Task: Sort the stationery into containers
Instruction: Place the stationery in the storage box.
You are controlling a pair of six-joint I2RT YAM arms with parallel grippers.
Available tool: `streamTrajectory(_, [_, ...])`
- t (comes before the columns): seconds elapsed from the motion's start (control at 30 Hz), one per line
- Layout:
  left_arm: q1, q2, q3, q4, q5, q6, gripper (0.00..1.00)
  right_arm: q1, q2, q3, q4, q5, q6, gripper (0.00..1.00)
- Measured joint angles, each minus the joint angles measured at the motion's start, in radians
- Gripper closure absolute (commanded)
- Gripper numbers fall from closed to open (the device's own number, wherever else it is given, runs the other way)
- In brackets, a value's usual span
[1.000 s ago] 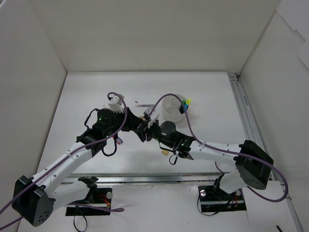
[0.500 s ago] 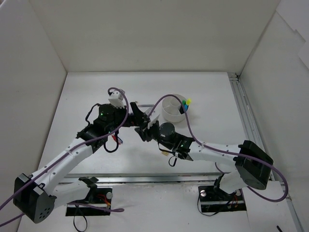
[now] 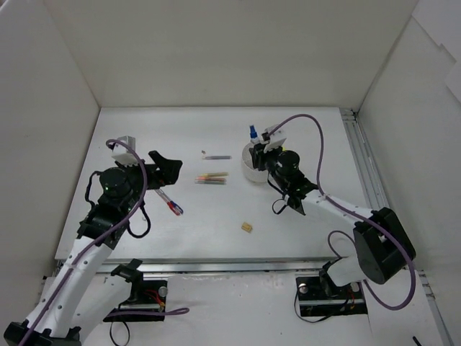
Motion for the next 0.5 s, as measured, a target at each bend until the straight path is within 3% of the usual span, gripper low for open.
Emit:
streamTrajectory(0.23, [0.119,0.018,-0.095,-0.031,0.024,0.000,0.01,-0.175,0.156,0.092,0.097,-0.141,-0.021,0.97])
streamTrajectory(0.5, [0.173,0.029,-0.145,-0.054,0.073,0.003,0.01,-0.197,0.262,0.161,0.132,-0.254,-0.042,0.93])
